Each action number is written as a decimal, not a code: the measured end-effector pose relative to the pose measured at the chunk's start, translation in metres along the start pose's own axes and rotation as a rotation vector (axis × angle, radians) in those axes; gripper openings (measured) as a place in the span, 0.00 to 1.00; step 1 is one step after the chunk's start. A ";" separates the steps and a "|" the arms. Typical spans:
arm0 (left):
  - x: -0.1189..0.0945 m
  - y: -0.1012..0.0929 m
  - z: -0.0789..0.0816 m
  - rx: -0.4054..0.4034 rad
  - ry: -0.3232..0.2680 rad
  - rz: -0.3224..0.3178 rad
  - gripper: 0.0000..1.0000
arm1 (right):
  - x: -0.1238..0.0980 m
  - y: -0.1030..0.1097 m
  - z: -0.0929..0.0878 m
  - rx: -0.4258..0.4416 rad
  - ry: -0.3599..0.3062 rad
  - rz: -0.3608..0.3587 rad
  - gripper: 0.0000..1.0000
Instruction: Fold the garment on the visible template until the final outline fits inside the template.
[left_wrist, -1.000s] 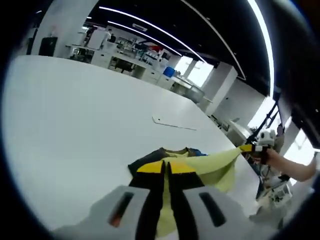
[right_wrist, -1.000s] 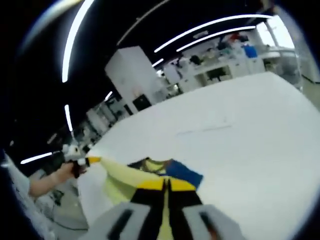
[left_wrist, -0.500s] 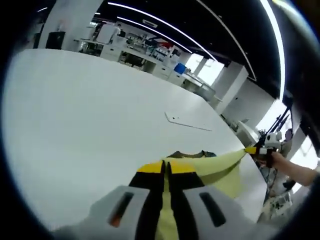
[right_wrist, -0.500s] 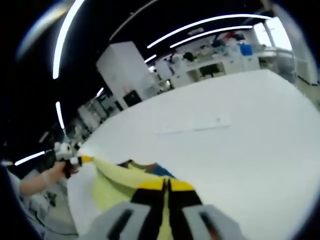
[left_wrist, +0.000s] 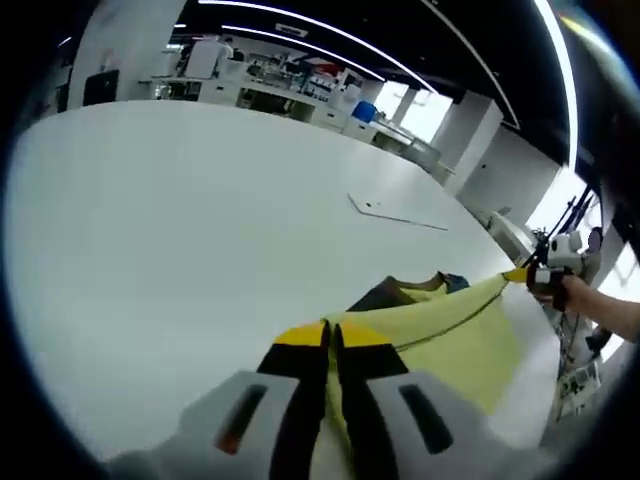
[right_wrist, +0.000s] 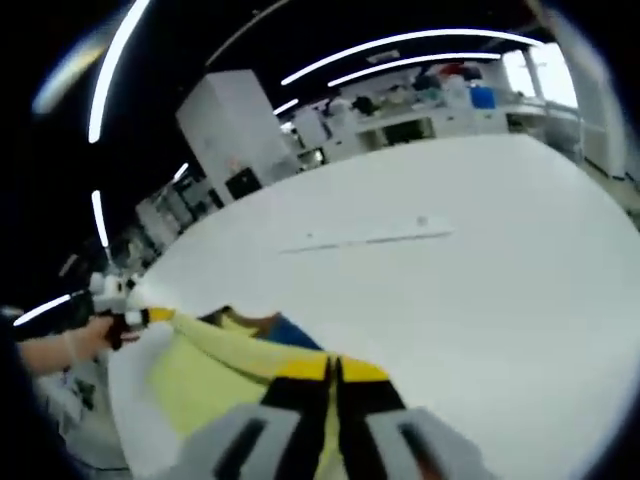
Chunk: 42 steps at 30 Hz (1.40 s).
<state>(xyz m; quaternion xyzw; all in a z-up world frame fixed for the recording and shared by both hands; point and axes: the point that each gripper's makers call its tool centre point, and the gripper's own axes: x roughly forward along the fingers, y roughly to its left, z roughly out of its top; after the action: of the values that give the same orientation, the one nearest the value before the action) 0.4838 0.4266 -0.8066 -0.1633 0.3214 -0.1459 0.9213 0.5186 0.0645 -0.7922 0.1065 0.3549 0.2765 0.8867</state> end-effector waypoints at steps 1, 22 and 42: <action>0.002 0.002 -0.001 -0.010 0.004 0.002 0.00 | 0.001 -0.002 0.000 -0.001 0.000 -0.004 0.00; 0.001 -0.007 -0.012 0.039 0.026 -0.056 0.24 | 0.002 0.003 -0.008 -0.107 0.038 0.015 0.09; -0.021 -0.052 -0.030 0.210 0.035 -0.247 0.94 | -0.007 0.049 -0.041 -0.286 0.072 0.166 0.95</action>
<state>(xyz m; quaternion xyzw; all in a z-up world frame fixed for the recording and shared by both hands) 0.4405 0.3812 -0.7973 -0.1019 0.2980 -0.2935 0.9026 0.4661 0.1005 -0.7999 -0.0020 0.3336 0.4000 0.8536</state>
